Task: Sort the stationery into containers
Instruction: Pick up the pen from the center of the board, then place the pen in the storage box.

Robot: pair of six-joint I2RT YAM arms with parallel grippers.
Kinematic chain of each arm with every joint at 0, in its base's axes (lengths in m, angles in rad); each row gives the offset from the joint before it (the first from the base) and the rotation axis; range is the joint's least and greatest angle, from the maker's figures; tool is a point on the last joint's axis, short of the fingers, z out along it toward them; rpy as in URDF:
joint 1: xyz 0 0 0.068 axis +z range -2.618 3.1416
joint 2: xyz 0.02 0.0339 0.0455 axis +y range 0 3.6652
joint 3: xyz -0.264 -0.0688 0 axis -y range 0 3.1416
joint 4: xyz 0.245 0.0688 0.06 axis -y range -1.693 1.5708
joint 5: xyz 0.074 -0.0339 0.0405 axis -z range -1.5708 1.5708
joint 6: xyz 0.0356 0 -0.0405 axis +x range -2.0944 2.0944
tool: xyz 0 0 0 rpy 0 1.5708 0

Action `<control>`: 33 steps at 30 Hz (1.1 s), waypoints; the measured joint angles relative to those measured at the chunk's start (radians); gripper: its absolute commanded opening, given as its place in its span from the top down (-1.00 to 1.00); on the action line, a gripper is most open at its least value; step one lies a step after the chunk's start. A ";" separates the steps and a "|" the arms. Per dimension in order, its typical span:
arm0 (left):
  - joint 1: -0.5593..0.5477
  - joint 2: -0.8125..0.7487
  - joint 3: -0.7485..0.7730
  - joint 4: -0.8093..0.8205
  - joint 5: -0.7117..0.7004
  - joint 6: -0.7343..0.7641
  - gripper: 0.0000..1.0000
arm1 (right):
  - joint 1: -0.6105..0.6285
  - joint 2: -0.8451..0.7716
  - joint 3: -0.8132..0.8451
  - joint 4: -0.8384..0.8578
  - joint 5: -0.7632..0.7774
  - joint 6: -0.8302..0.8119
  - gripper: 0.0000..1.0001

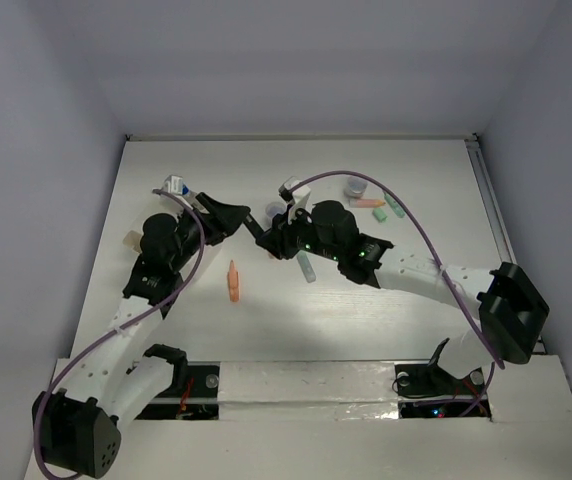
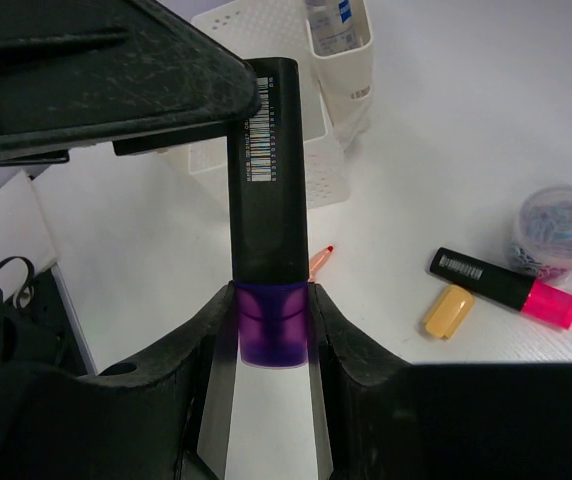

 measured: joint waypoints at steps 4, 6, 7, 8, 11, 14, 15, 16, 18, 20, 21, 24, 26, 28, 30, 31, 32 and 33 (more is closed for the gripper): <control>0.000 0.020 -0.014 0.043 0.018 -0.014 0.07 | 0.000 0.000 0.000 0.005 -0.016 0.011 0.57; 0.000 0.027 -0.019 0.049 0.023 -0.018 0.18 | 0.000 0.000 0.000 0.008 -0.024 0.014 0.56; 0.000 0.031 -0.019 0.052 0.023 -0.019 0.29 | 0.000 0.000 0.000 0.009 -0.028 0.015 0.56; 0.000 0.034 -0.019 0.055 0.023 -0.020 0.34 | 0.000 0.000 0.000 0.010 -0.031 0.016 0.56; 0.000 0.039 -0.019 0.063 0.021 -0.021 0.76 | 0.000 0.000 0.000 0.010 -0.038 0.019 0.56; -0.003 0.044 -0.019 0.093 0.029 -0.019 1.00 | 0.000 0.002 0.000 0.008 -0.039 0.022 0.47; -0.005 0.047 -0.019 0.096 0.028 -0.018 1.00 | 0.000 0.002 0.000 0.008 -0.039 0.023 0.39; -0.005 0.048 -0.019 0.098 0.027 -0.018 1.00 | 0.000 0.002 0.000 0.009 -0.039 0.026 0.28; -0.006 0.048 -0.019 0.097 0.021 -0.013 1.00 | 0.000 0.002 0.000 0.008 -0.039 0.041 -0.20; -0.006 0.047 -0.018 0.087 -0.017 0.012 1.00 | 0.000 0.002 0.000 0.009 -0.050 0.050 -0.67; -0.005 0.047 -0.017 0.078 -0.035 0.023 1.00 | 0.000 -0.001 0.000 0.006 -0.053 0.056 -0.81; -0.002 0.046 0.013 0.010 -0.108 0.068 1.00 | 0.000 -0.033 -0.022 0.000 -0.054 0.062 -1.00; 0.000 0.045 0.059 -0.058 -0.177 0.104 1.00 | 0.000 -0.092 -0.061 -0.005 -0.053 0.066 -1.00; 0.000 0.041 0.116 -0.106 -0.261 0.142 1.00 | 0.000 -0.165 -0.102 -0.006 -0.051 0.067 -1.00; 0.000 0.040 0.187 -0.156 -0.350 0.179 1.00 | 0.000 -0.249 -0.153 0.000 -0.045 0.069 -1.00; 0.000 0.041 0.222 -0.179 -0.396 0.197 1.00 | 0.000 -0.287 -0.179 0.004 -0.042 0.070 -1.00; 0.001 0.045 0.265 -0.204 -0.446 0.216 1.00 | 0.000 -0.321 -0.204 0.007 -0.037 0.071 -0.99; 0.004 0.049 0.303 -0.215 -0.492 0.236 1.00 | 0.000 -0.347 -0.227 0.009 -0.034 0.071 -0.99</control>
